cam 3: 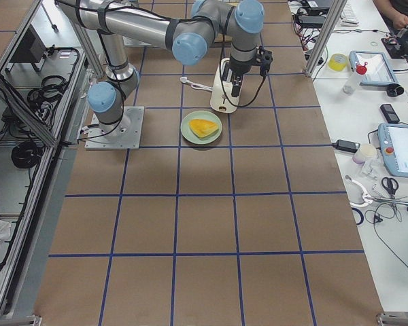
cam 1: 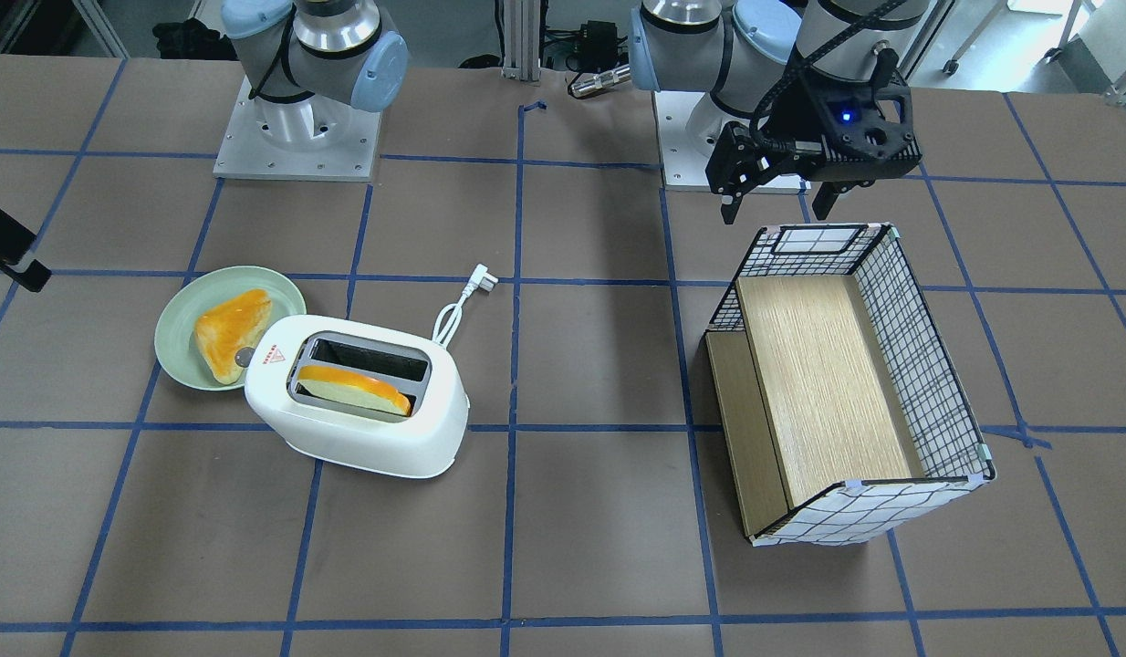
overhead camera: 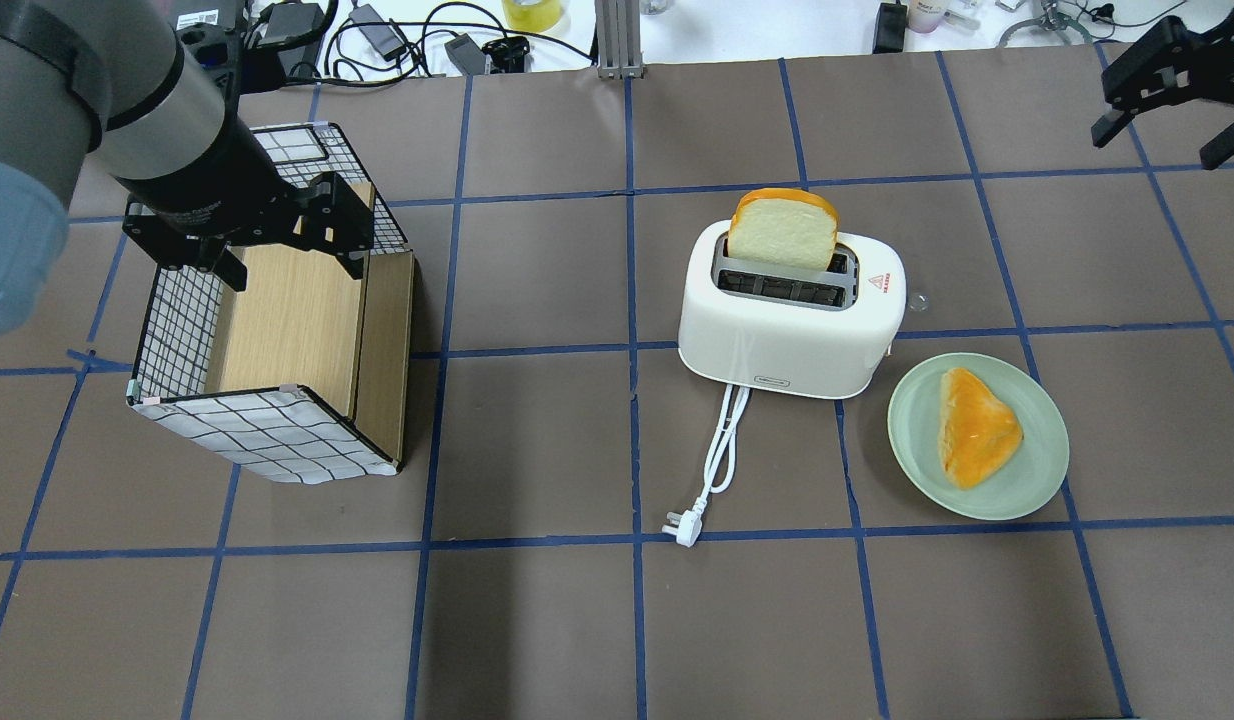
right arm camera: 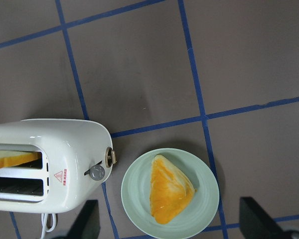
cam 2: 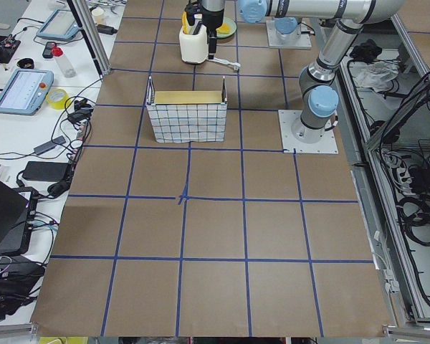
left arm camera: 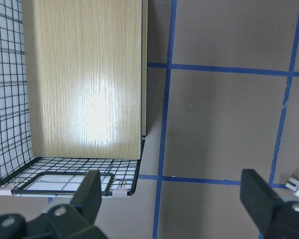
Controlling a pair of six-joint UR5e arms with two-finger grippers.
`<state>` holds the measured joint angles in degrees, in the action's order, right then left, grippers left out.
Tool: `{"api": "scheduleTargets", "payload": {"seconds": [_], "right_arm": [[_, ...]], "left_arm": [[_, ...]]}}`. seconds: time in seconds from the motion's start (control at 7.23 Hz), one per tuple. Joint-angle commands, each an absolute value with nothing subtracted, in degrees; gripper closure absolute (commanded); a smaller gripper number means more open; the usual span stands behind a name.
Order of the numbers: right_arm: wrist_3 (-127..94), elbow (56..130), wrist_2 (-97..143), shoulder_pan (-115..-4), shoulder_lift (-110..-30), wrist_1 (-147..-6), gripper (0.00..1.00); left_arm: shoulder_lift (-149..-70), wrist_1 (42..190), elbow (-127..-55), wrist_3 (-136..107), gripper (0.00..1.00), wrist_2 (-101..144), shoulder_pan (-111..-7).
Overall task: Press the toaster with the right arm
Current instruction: 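Lift the right gripper up and away from the toaster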
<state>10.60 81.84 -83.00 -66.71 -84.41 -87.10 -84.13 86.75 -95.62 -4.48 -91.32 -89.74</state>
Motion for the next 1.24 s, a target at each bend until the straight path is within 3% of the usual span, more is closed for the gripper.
{"api": "scheduleTargets", "payload": {"seconds": [0.0, 0.55, 1.11], "right_arm": [[2.7, 80.3, -86.9, -72.3, -84.5, -87.6, 0.00], [-9.3, 80.4, -87.5, -85.2, -84.0, -91.2, 0.00], [-12.0, 80.6, -87.4, -87.8, -83.7, -92.4, 0.00]], "left_arm": [[-84.1, 86.7, -95.6, -4.5, 0.00, -91.3, -89.7], [-84.1, 86.7, -95.6, -4.5, 0.00, -91.2, -89.7], [-84.1, 86.7, -95.6, -4.5, 0.00, -91.3, -89.7]]}}
